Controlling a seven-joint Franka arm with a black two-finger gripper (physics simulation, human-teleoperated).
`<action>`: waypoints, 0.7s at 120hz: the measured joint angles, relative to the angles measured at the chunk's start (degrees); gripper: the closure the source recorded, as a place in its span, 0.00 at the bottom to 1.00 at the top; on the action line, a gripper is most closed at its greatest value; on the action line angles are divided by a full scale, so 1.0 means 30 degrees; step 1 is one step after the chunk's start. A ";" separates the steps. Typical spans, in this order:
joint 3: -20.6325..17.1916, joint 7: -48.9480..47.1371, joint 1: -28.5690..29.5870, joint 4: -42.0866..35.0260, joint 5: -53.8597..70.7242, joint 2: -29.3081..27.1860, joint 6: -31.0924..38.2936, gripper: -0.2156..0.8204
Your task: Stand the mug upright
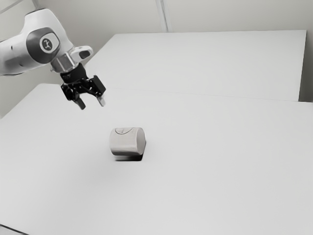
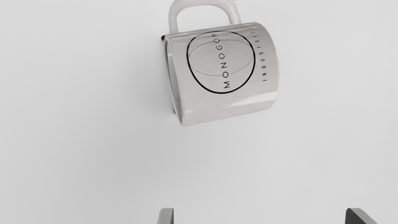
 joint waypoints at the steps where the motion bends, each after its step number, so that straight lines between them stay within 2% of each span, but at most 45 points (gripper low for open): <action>1: 0.0038 0.0092 0.0030 -0.0118 -0.0130 -0.0001 0.0125 0.21; 40: 0.1464 0.4223 0.0335 -0.3353 -0.5138 0.0226 0.4047 0.21; 84: 0.2308 0.9044 0.1109 -0.4524 -0.9519 0.2060 0.5378 0.21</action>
